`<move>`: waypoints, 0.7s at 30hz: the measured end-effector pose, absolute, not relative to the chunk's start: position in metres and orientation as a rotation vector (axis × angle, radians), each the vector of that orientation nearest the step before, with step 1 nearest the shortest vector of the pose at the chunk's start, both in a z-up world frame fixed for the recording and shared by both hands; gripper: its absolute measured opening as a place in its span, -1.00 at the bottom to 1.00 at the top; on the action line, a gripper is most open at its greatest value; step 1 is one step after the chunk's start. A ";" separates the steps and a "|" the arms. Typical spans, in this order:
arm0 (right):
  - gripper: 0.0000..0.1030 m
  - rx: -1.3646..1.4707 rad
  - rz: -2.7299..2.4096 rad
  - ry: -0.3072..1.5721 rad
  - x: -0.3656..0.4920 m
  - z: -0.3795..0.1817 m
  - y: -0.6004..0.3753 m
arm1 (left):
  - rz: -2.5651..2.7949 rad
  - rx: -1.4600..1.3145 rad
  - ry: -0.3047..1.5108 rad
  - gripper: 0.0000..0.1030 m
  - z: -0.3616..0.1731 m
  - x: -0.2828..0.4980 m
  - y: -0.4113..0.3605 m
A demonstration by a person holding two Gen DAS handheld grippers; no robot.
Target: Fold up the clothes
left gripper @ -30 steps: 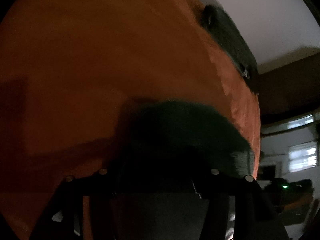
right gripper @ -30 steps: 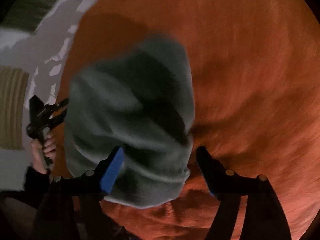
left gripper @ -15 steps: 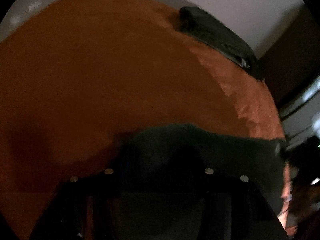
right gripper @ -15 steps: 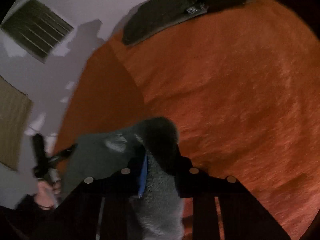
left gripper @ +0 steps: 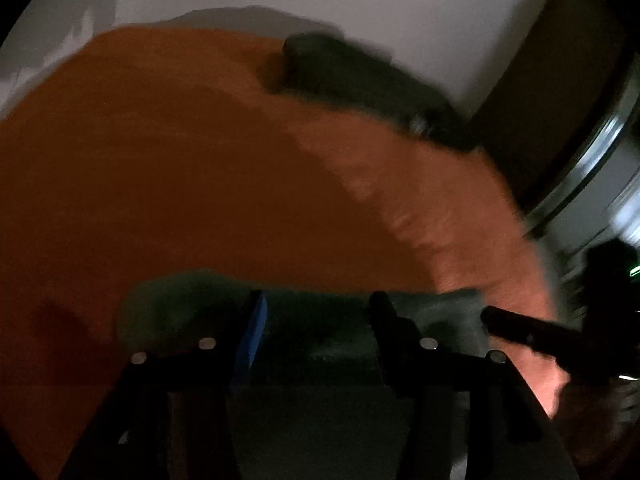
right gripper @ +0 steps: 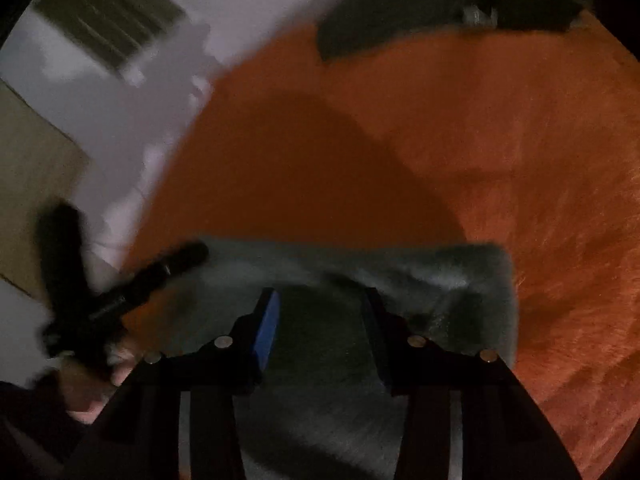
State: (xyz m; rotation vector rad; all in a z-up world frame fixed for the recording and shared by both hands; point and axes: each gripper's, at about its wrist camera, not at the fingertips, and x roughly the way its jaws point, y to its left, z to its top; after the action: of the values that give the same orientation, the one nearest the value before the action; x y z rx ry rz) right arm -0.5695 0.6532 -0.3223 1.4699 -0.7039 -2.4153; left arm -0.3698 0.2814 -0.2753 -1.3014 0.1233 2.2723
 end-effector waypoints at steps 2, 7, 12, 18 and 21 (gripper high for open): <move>-0.73 1.509 -2.403 -0.764 -0.572 -0.348 0.666 | 2.247 -1.347 0.065 0.11 -0.302 -0.391 0.276; -0.94 1.565 -2.757 -0.447 -0.530 -0.314 0.708 | 2.394 -1.367 0.086 -0.07 -0.282 -0.403 0.225; -0.91 1.433 -2.616 -0.581 -0.459 -0.272 0.715 | 2.279 -1.396 0.004 -0.07 -0.251 -0.375 0.215; -0.23 1.492 -2.489 -0.589 -0.383 -0.293 0.669 | 1.950 -1.320 0.224 0.13 -0.226 -0.295 0.301; -0.18 1.575 -2.481 -0.524 -0.367 -0.306 0.664 | 1.859 -1.316 0.294 0.14 -0.234 -0.283 0.348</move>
State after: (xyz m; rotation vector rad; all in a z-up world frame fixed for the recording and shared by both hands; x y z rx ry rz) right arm -0.3667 0.6645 -0.3060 1.5753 -0.5237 -2.4810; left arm -0.2827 0.3480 -0.2344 -1.3163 0.2942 1.8588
